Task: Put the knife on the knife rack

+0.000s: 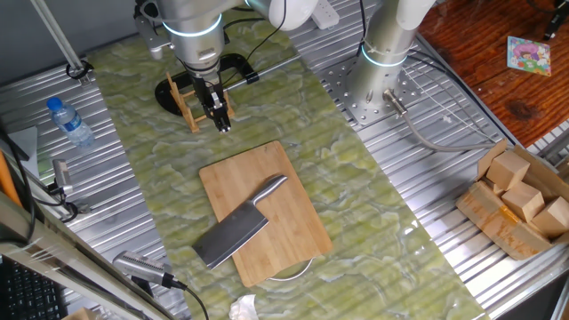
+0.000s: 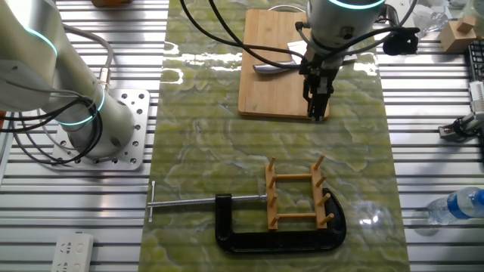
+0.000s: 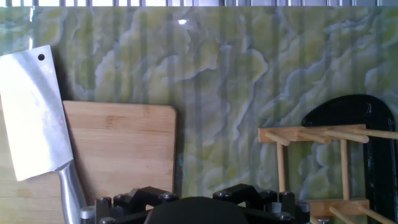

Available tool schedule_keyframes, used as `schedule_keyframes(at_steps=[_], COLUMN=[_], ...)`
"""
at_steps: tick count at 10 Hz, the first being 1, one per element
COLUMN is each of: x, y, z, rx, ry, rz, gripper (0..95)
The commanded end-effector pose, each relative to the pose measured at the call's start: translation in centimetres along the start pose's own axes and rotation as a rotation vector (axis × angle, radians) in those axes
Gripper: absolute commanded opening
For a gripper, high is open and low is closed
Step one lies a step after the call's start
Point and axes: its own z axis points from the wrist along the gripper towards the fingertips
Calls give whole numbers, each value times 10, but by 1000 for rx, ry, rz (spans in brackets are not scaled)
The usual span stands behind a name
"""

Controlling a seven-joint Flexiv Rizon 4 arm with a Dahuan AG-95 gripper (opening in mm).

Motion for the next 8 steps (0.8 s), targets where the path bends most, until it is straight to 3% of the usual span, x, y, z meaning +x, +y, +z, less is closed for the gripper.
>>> schedule_keyframes(at_steps=[1,8], x=[0,0], y=[0,0], z=[0,0], rx=[-91,-89], ry=[40,46], rz=[-255,-246], gripper=[0,0])
